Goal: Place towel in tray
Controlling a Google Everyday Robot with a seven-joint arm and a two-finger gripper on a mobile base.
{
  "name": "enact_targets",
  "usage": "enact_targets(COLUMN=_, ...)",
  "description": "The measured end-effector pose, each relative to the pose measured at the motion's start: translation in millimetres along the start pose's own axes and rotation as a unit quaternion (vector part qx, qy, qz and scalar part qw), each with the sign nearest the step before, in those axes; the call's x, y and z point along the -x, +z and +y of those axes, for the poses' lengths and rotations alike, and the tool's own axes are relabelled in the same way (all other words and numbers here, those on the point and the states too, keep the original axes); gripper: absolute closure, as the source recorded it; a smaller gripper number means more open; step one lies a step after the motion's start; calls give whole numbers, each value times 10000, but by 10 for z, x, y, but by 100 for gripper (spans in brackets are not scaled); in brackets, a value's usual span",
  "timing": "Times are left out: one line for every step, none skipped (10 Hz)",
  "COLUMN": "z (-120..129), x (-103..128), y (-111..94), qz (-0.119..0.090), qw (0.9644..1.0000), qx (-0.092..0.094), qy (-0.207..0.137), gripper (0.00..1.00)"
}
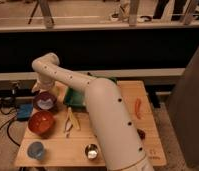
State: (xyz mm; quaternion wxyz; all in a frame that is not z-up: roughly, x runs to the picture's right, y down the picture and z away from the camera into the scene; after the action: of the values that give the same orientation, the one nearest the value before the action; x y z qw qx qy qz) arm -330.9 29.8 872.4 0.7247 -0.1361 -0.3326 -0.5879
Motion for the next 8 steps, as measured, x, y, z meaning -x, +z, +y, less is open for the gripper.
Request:
enact_targets(z=-31, x=1, y=26, qz=-23, qw=10000, qx=32, qy=-58, gripper=22)
enact_targets(z=-66, x=1, y=42, qz=-24, qw=9999, qx=69, qy=-111, gripper=29)
enact_targets(z=-82, x=5, y=61, qz=-19, qw=9998, qx=135, qy=-153, gripper=35)
enact_targets(z=-103, x=12, y=93, qz=-16, qw=9995, qx=223, qy=-203, gripper=37)
enact_targets(z=-113, x=19, y=143, qz=-26, qw=9992, qx=311, qy=-250, gripper=37)
enact_targets(z=-115, x=20, y=177, qz=-34, qw=9990, qx=359, qy=-275, gripper=37)
enact_targets(z=-96, x=14, y=225, qz=-40, qw=9986, qx=430, qy=-301, gripper=37)
enact_targets(z=-63, x=-7, y=267, qz=-30, qw=9983, qx=490, qy=-310, gripper=37)
